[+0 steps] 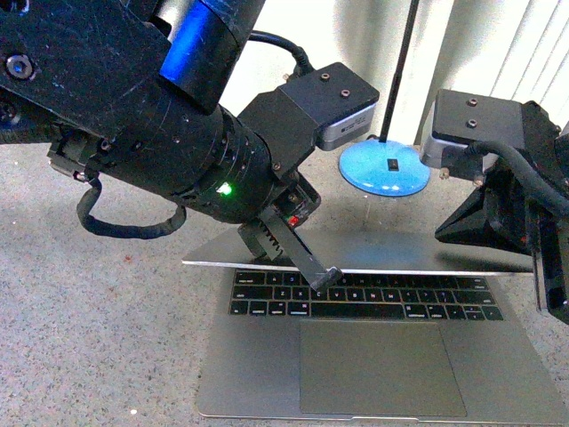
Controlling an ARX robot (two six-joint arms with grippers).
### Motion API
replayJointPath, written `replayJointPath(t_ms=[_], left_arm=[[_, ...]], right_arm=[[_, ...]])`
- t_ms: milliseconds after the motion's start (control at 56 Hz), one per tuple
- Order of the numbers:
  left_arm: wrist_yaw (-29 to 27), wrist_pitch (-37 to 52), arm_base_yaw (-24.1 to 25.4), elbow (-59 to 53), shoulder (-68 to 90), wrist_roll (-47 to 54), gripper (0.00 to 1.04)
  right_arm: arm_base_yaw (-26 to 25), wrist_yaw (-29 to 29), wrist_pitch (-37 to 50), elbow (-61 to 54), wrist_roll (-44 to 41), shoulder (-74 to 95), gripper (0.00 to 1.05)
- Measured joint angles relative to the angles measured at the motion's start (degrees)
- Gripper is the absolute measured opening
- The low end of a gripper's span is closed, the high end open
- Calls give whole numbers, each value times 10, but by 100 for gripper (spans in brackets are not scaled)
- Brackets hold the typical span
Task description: Close laptop
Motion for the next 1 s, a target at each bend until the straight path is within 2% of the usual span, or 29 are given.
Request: replayJointPath(t_ms=[1000], left_arm=[[20, 92, 0, -78, 45, -50, 4]], right_arm=[[19, 13, 54, -39, 14, 54, 3]])
